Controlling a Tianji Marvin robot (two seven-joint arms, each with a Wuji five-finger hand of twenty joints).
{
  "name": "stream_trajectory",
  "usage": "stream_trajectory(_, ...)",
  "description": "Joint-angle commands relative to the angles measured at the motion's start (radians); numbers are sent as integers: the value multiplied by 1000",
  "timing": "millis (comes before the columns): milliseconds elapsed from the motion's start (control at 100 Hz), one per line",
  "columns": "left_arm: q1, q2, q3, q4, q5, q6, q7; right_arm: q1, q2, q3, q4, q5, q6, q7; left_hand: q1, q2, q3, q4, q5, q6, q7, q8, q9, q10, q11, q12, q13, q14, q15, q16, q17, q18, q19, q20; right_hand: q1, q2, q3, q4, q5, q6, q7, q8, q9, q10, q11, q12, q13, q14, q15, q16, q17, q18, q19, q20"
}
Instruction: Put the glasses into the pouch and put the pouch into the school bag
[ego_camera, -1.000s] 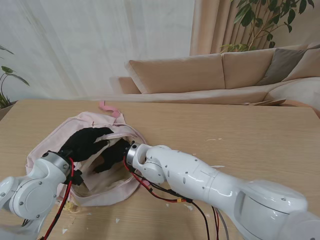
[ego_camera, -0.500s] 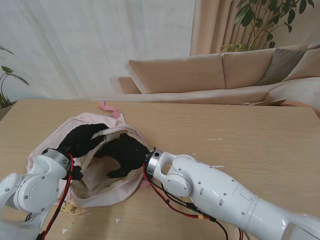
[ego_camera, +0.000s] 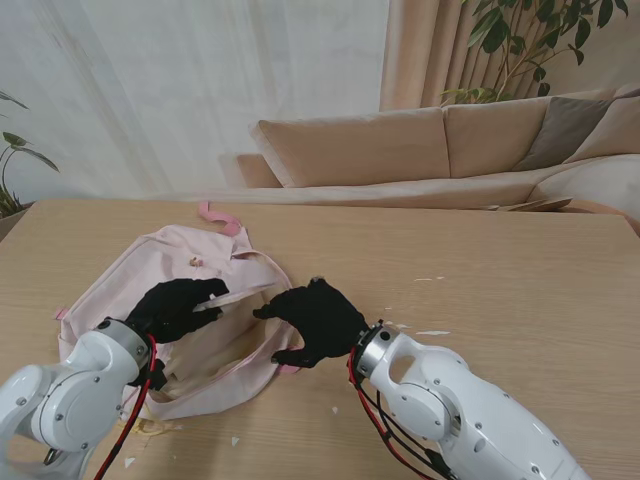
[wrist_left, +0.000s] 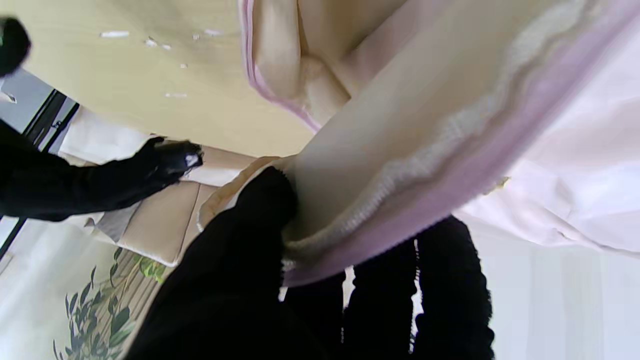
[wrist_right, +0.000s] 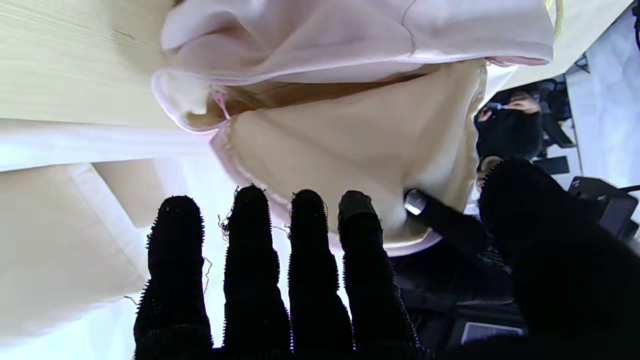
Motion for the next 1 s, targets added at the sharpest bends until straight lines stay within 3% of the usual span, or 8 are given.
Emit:
stream_trajectory(0, 26, -1, 13, -6, -10, -6, -29, -21, 11, 8, -7, 3, 7, 13, -13, -29, 19, -9, -5, 0, 87, 9, 4, -15, -20, -7, -30, 12, -13, -10, -21, 9, -3, -19, -21, 15, 10, 3, 26, -17, -2, 20, 27, -14, 14, 11, 21, -10, 12, 19, -1, 1, 20, 17)
stream_trajectory(420, 46, 8, 98, 44, 146, -16, -33, -89, 10, 78, -31, 9, 23, 6, -79, -65, 66, -10, -73, 0, 36, 5, -63, -35, -118, 20, -129, -34, -100, -34, -110, -54, -79, -74, 1, 20, 20, 9, 3, -22, 6, 62, -4, -16, 47, 26, 8, -5, 23, 34, -3, -3, 24, 24)
stream_trajectory(490, 45, 8, 105, 56, 184, -20, -27, -95, 9, 83, -31, 13, 26, 3, -156, -88, 110, -13, -127, 12, -20, -27, -140, -46, -150, 5, -184, -58, -165, -60, -148, -79, -138, -103, 2, 20, 21, 10, 4, -22, 6, 65, -5, -16, 47, 26, 7, -7, 23, 34, -3, -3, 24, 25)
stream_trajectory(540, 48, 9, 105, 61, 199, -26, -27, -101, 8, 88, -32, 19, 27, 3, -311, -75, 227, -17, -162, 37, -130, -49, -263, -52, -122, -154, -262, -75, -259, -106, -203, -94, -219, -133, 3, 18, 22, 10, 4, -22, 4, 67, -7, -15, 46, 25, 7, -4, 23, 35, -3, -3, 25, 25)
stream_trajectory(570, 52, 10, 102, 61, 207, -33, -32, -104, 8, 91, -32, 22, 27, 2, -423, -41, 267, 20, -191, 50, -206, -76, -327, -67, -158, -230, -315, -88, -334, -144, -243, -102, -291, -159, 4, 18, 22, 10, 4, -20, 4, 68, -7, -15, 46, 25, 7, -4, 23, 35, -3, -3, 25, 26)
stream_trajectory(710, 80, 13, 72, 61, 253, -79, -48, -112, 7, 102, -30, 29, 32, 2, -656, -101, 231, -5, -333, 89, -464, -235, -559, -101, -359, -385, -525, -144, -631, -291, -371, -130, -661, -243, 7, 17, 25, 11, 3, -18, -1, 72, -11, -12, 45, 24, 5, -3, 24, 36, -5, -2, 24, 26)
stream_trajectory(900, 126, 15, 27, 59, 282, -129, -56, -112, 7, 103, -29, 33, 30, 5, -803, -198, 312, -64, -397, 90, -592, -303, -674, -133, -475, -461, -607, -177, -800, -346, -378, -156, -978, -223, 10, 16, 27, 11, 3, -16, -4, 77, -14, -12, 46, 24, 3, -2, 25, 37, -6, -3, 24, 28)
stream_trajectory(990, 150, 13, 21, 68, 342, -133, -36, -113, 6, 104, -28, 37, 30, 4, -775, -197, 328, -65, -400, 83, -691, -340, -719, -150, -503, -478, -637, -186, -850, -373, -374, -165, -1083, -231, 9, 14, 28, 11, 3, -18, -5, 79, -14, -11, 46, 24, 4, -3, 26, 38, -6, -3, 24, 28)
